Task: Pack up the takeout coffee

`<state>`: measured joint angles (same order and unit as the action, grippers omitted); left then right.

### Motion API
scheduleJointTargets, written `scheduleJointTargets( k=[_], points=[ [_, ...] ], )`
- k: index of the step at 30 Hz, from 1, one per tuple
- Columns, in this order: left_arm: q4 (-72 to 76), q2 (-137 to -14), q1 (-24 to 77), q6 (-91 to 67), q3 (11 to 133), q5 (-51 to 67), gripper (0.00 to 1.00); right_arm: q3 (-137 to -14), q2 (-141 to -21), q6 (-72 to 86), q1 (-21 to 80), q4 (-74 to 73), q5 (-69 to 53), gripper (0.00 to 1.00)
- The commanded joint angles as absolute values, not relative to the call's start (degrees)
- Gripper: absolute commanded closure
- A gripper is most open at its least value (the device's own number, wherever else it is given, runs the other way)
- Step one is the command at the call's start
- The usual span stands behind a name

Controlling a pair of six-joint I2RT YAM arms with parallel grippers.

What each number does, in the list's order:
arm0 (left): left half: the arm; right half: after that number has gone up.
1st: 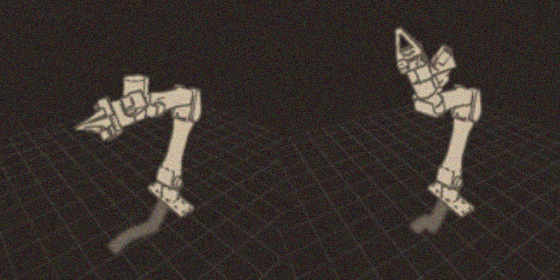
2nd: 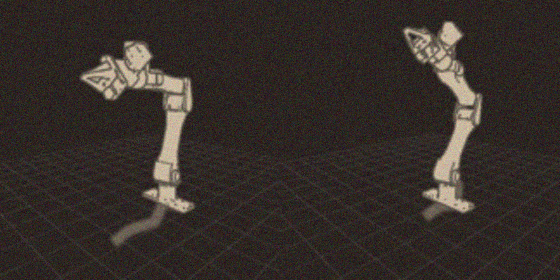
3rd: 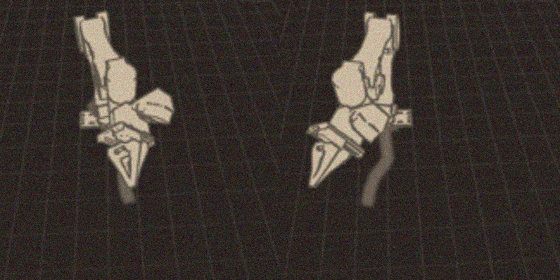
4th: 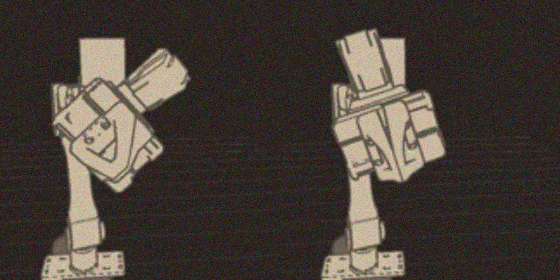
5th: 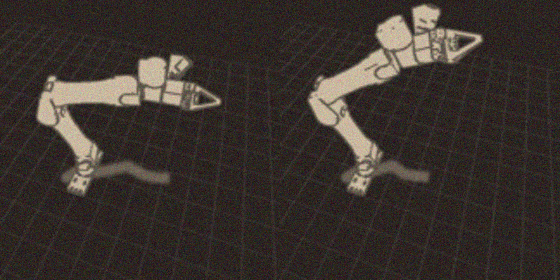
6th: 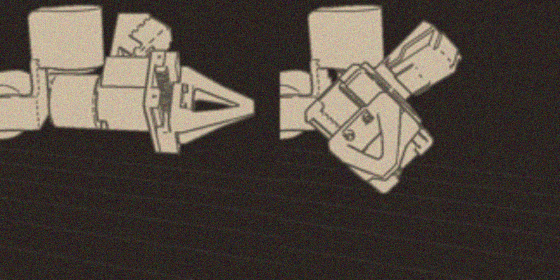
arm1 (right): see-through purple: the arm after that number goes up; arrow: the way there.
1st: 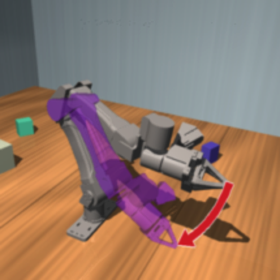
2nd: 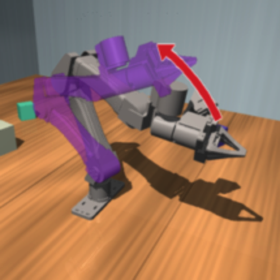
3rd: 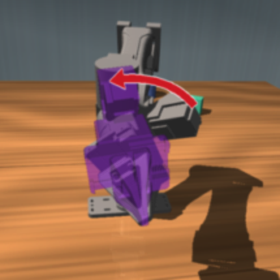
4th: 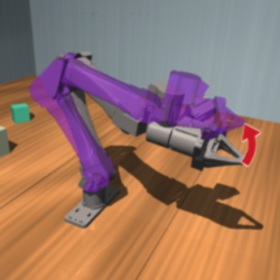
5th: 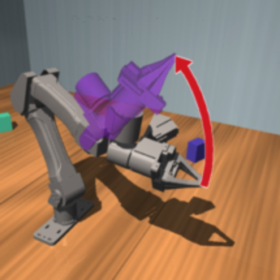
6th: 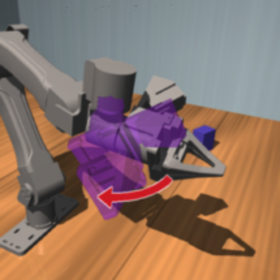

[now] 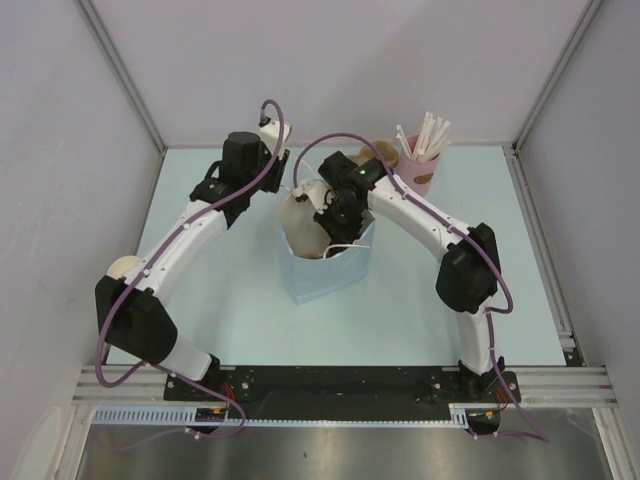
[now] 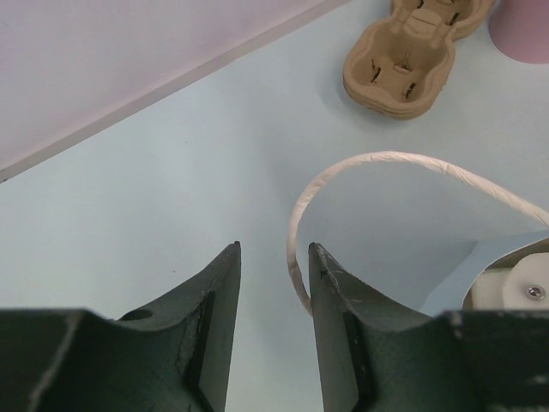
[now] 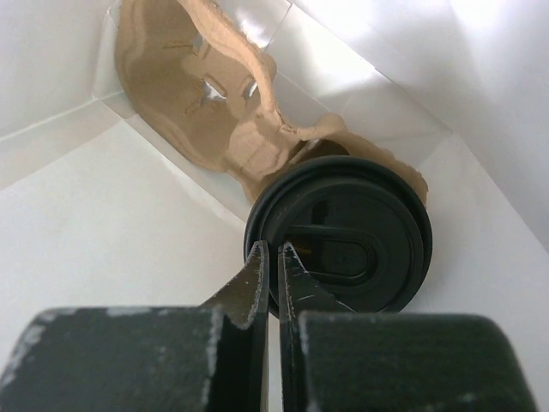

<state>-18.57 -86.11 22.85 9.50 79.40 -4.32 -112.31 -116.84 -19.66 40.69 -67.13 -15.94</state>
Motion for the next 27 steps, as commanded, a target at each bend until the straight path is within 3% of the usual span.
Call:
scheduleJointTargets(
  k=[1, 18, 27],
  points=[
    [-17.49, -82.97, 22.85, 9.75, 78.75, -5.01, 0.58, -109.16, -120.23, -20.39, 40.43, -69.88, -12.48, 1.00],
    [-17.75, -83.23, 22.85, 9.84, 78.66, -5.45, 0.58, -106.08, -117.78, -20.65, 40.43, -66.97, -12.83, 1.00],
    [-17.75, -83.41, 22.85, 9.76, 78.93, -5.10, 0.57, -114.25, -114.70, -21.27, 40.78, -70.40, -14.24, 0.74]
  ],
)
